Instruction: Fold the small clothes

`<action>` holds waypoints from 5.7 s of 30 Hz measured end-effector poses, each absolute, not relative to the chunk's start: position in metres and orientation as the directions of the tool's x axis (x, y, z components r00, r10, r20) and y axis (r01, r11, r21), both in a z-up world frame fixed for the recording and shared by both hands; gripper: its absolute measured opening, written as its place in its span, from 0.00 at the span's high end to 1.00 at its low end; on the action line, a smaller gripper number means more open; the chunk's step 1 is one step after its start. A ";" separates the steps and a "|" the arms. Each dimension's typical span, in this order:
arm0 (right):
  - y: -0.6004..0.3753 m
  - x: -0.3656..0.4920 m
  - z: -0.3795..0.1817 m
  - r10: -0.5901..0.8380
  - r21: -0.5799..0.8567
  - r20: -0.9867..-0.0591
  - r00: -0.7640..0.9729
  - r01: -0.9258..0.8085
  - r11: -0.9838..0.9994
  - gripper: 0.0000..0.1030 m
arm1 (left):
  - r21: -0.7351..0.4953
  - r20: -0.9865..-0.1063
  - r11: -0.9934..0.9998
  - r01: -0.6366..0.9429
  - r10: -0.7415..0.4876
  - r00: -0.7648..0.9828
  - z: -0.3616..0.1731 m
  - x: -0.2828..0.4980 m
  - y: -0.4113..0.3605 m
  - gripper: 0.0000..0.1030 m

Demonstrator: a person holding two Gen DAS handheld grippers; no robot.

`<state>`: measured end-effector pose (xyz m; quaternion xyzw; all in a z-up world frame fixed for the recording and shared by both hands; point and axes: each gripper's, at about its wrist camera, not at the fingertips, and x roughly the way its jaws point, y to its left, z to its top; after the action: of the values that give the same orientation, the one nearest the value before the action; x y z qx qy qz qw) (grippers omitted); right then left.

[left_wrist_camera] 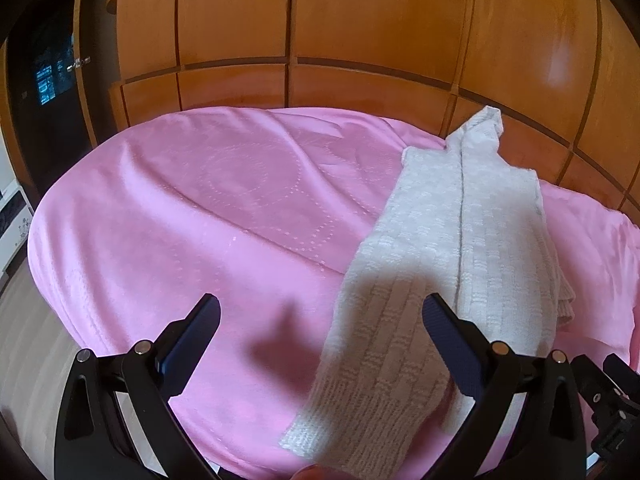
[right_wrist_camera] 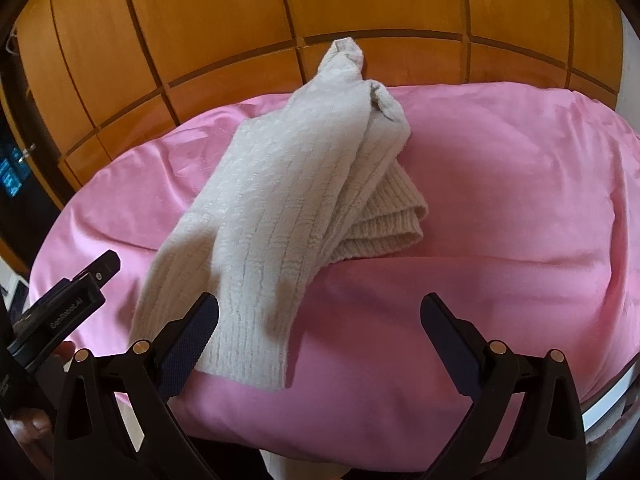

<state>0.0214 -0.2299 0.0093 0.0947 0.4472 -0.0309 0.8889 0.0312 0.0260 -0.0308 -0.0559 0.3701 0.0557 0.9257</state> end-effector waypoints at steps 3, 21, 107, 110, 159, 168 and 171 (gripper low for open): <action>-0.230 0.024 0.010 0.024 0.136 -0.798 0.602 0.141 0.981 0.03 | -0.064 -0.694 0.987 -0.150 0.064 0.717 -0.032 0.033 0.030 0.02; -0.191 0.065 -0.039 0.208 0.187 -0.896 0.394 -0.092 0.978 0.82 | -0.116 -0.838 0.988 0.101 -0.152 0.524 -0.093 0.044 0.040 0.27; -0.440 0.010 0.009 -0.010 0.161 -0.869 0.494 0.303 0.939 0.47 | -0.381 -0.826 0.916 -0.123 -0.278 0.490 -0.080 0.094 0.129 0.63; -0.429 0.029 0.028 -0.017 0.156 -0.825 0.565 0.257 0.954 0.40 | -0.279 -0.802 0.937 -0.212 -0.106 0.588 -0.059 0.119 0.168 0.50; -0.207 0.443 -0.036 0.508 0.566 -0.682 0.526 -0.060 0.822 0.31 | -0.214 -0.880 0.880 -0.425 0.015 0.475 0.037 0.253 0.367 0.80; -0.188 0.325 -0.052 0.455 0.373 -0.786 0.419 -0.266 0.889 0.31 | -0.336 -0.872 0.748 -0.572 -0.017 0.490 -0.053 0.200 0.412 0.33; -0.162 0.308 -0.064 0.444 0.344 -0.807 0.388 -0.301 0.889 0.31 | -0.402 -0.847 0.727 -0.557 -0.065 0.527 -0.077 0.185 0.408 0.33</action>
<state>0.3082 -0.1620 -0.0635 0.0708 0.5053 0.2246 0.8302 0.1852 0.4076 -0.0768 -0.3367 0.4618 0.1523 0.8063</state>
